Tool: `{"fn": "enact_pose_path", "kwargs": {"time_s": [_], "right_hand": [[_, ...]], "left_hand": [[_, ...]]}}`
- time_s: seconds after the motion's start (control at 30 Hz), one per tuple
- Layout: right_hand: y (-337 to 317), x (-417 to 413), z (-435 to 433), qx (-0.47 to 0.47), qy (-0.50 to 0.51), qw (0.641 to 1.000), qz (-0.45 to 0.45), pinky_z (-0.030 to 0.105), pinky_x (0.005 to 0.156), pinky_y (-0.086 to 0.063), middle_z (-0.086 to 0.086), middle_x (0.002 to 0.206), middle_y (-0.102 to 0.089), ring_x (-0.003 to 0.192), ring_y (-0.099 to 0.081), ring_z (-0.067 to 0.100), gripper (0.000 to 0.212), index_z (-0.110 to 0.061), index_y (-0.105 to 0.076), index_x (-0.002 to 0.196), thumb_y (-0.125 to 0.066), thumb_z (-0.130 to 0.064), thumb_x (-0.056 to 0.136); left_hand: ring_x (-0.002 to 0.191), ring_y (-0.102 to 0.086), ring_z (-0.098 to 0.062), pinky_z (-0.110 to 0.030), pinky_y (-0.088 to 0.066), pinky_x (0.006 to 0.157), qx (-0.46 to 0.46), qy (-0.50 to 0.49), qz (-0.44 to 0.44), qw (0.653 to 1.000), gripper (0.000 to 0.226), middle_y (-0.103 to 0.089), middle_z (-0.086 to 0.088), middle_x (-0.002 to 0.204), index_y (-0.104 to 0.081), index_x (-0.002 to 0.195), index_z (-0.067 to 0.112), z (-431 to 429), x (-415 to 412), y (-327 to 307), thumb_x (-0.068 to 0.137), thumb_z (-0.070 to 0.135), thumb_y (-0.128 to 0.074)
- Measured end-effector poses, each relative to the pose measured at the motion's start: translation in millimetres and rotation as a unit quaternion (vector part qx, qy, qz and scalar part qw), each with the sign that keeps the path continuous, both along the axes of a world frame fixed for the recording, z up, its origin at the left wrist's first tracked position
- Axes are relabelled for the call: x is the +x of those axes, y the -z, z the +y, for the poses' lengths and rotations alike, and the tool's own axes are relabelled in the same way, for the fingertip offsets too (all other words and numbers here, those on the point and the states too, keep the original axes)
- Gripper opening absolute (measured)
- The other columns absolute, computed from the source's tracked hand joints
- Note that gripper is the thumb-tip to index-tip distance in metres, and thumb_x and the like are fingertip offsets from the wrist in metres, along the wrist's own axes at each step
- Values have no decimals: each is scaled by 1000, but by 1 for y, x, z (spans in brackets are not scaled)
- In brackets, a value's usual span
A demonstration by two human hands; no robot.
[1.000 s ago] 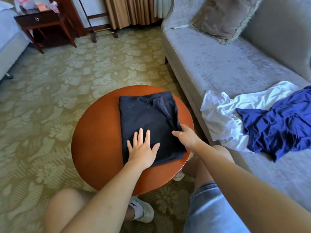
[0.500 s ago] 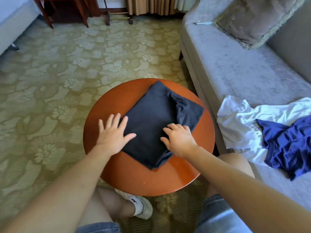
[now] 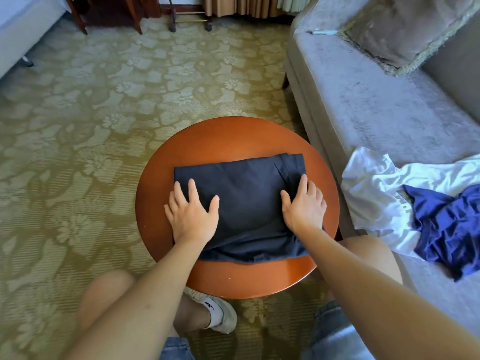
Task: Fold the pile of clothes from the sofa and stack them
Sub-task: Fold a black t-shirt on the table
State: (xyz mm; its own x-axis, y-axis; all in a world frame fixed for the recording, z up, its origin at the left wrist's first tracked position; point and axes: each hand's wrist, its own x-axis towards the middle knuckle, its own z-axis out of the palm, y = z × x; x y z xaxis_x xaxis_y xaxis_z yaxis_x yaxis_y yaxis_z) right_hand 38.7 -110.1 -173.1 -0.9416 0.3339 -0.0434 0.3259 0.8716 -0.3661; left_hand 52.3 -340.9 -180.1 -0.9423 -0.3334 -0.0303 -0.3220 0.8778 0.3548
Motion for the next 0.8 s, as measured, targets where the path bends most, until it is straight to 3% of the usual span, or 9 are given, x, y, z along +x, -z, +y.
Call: {"fn": "enact_pose_path", "kwargs": {"time_s": [0.13, 0.3, 0.4, 0.53, 0.8], "right_hand": [[-12, 5, -5, -16, 13, 999, -27, 49, 104, -31, 16, 148, -30, 132, -30, 36, 80, -16, -2, 154, -47, -46, 96], [-31, -2, 7, -210, 94, 967, -112, 47, 104, -39, 20, 150, -23, 128, -41, 41, 97, -24, 13, 153, -61, -34, 90], [-37, -6, 15, -260, 83, 951, -145, 45, 101, -43, 22, 151, -26, 129, -43, 40, 104, -25, 16, 152, -66, -31, 89], [-40, 3, 9, -215, 15, 966, -141, 44, 95, -49, 21, 141, -39, 115, -53, 37, 103, -30, 18, 151, -65, -34, 89], [-24, 23, 11, -147, -67, 982, -97, 37, 81, -47, 14, 116, -55, 94, -57, 28, 90, -33, 10, 153, -58, -32, 94]], "left_hand": [[141, -23, -33, -49, -21, 114, 2, -27, 24, 999, 76, -17, -13, 158, -19, 153, 21, 2, 5, -5, 92, 59, -42], [133, -31, -34, -50, -29, 106, 34, -89, 26, 995, 77, -28, -13, 152, -21, 152, 20, 1, 14, -9, 90, 57, -50], [130, -35, -34, -49, -30, 105, 56, -99, 26, 993, 78, -36, -14, 146, -20, 152, 20, 0, 19, -11, 90, 54, -53], [126, -39, -35, -49, -31, 104, 69, -89, 37, 993, 77, -41, -15, 140, -20, 152, 19, -2, 24, -14, 91, 50, -54], [125, -42, -35, -51, -31, 102, 87, -91, 49, 991, 75, -48, -15, 135, -19, 152, 19, -4, 22, -12, 92, 47, -54]]}}
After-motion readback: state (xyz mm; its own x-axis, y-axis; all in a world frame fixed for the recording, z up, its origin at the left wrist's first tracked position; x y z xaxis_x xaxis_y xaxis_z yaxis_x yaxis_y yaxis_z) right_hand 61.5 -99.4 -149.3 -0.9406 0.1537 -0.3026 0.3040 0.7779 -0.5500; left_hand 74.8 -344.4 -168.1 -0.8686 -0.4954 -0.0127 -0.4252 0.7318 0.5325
